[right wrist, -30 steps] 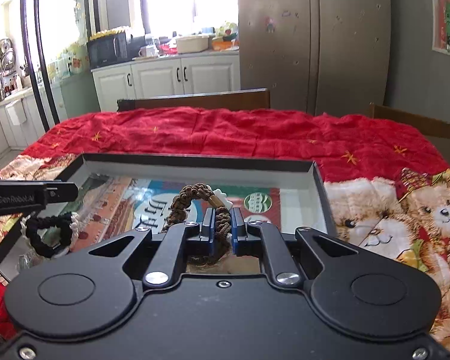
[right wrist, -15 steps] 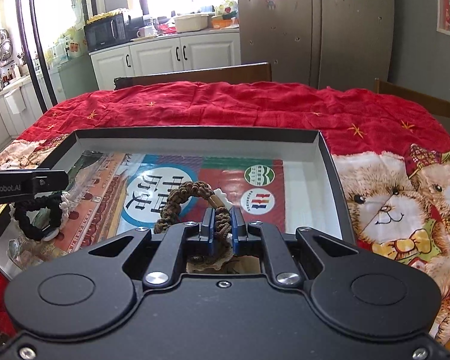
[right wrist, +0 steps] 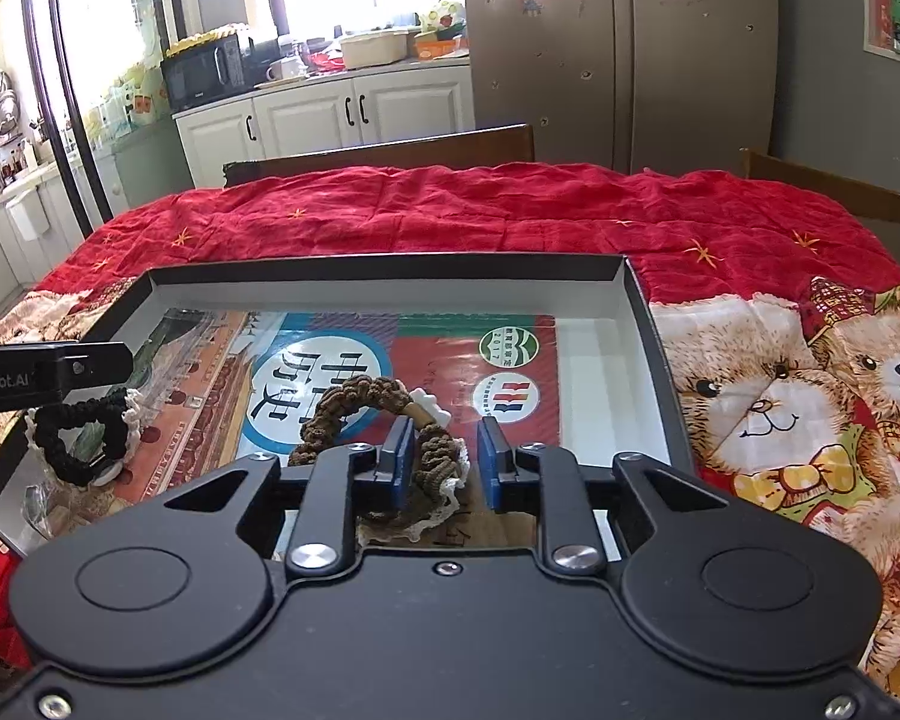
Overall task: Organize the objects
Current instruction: 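Open left tool releasing scrunchie in box while right tool releases crochet ring, then grasp brown fuzzy claw clip with left tool while right tool grasps blue crochet ring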
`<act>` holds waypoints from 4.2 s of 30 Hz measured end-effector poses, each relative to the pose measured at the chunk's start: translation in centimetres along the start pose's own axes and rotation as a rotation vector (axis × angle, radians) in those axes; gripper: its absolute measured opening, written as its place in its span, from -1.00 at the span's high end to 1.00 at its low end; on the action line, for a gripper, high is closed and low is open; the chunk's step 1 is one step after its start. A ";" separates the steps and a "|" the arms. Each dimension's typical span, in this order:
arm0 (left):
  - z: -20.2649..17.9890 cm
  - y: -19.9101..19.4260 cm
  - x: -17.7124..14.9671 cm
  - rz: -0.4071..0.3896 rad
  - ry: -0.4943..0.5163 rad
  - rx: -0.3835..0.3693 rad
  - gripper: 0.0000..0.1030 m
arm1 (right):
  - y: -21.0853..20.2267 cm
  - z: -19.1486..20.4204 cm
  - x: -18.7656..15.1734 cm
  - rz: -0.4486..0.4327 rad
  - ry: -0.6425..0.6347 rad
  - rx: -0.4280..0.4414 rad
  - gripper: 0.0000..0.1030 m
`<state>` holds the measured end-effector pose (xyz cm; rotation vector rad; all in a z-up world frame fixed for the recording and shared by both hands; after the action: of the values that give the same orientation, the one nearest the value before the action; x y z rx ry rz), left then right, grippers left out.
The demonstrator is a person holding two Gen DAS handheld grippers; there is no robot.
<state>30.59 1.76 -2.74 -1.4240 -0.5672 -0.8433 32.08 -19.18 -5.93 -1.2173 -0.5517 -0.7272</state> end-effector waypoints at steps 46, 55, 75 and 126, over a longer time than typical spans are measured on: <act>0.5 -10.6 -5.4 -0.042 0.142 0.039 -0.63 | -12.8 -1.1 -3.3 -0.055 -0.073 0.040 0.51; 0.0 -12.0 -7.0 -0.031 0.146 0.018 -0.63 | -15.1 -1.6 -4.5 -0.060 -0.094 0.035 0.51; -1.4 -12.0 -10.4 0.022 0.136 -0.014 -0.63 | -15.9 -3.3 -9.6 0.000 -0.055 0.034 0.51; -1.5 -10.6 -13.2 0.055 0.053 -0.074 0.07 | -12.8 -4.1 -11.7 0.006 -0.041 0.017 0.67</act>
<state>14.09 3.05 -6.67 -1.4732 -0.4586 -0.8633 14.76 -22.95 -7.39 -1.2194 -0.5864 -0.6922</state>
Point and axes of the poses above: each gripper's, at about its wrist camera, not at the fingertips, and y roughly the way its jaws point, z to its left, x to its top, the point moved 4 cm from there along y, roughly the way its jaws point, and after that the axes turned 13 degrees about y, right-handed, at the moved point
